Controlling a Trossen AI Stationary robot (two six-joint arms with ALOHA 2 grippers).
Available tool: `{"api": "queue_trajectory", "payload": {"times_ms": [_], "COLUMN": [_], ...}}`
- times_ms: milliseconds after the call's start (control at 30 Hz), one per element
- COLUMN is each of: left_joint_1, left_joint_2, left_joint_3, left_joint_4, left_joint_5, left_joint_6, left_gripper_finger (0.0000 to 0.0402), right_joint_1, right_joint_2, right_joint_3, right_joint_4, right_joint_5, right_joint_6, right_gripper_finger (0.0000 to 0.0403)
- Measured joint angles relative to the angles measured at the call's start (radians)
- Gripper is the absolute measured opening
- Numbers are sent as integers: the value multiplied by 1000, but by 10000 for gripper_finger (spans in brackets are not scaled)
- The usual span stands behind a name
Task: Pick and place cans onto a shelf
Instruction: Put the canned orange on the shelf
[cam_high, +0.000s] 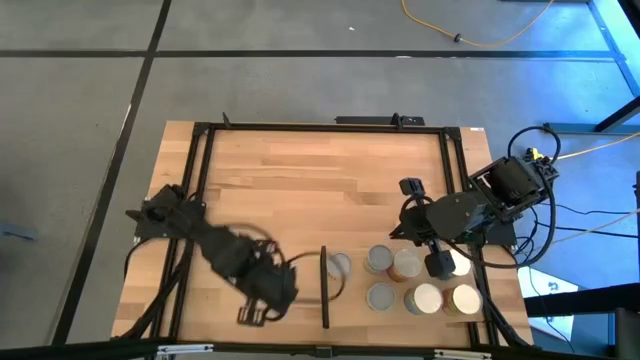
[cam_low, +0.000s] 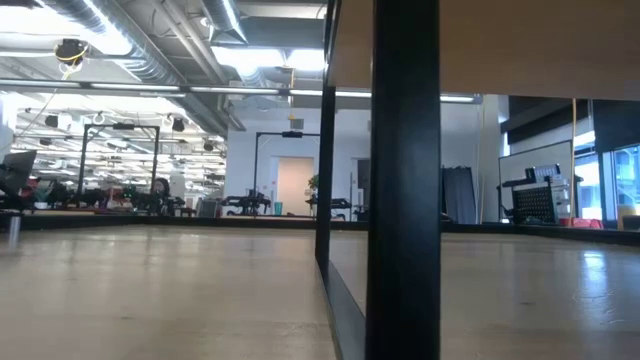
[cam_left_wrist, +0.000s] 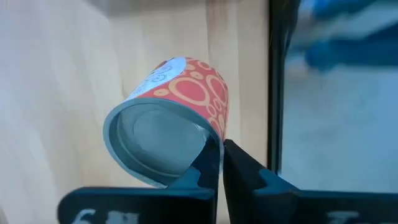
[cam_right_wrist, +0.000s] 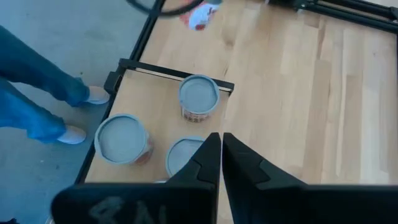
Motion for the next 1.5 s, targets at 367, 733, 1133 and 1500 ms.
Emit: {"api": "queue_trajectory", "payload": {"times_ms": [367,733,1133,1500], "left_joint_1": [135,121,84,44], "left_joint_2": [4,8,144,184], "left_joint_3": [181,192,191,191], "left_joint_4": [14,320,444,387], "left_joint_5": [-119,-130,-172,-181], "left_joint_6": [354,652,704,624], "left_gripper_finger": [0,0,0,0], "right_joint_1": [0,0,0,0], "right_joint_2": [-14,-15,-14,-14], "right_joint_3": [0,0,0,0], "right_joint_4": [-10,-14,-16,-8], "right_joint_5": [2,82,89,71], "right_joint_6": [84,172,187,211], "right_gripper_finger": [20,20,20,20]}}
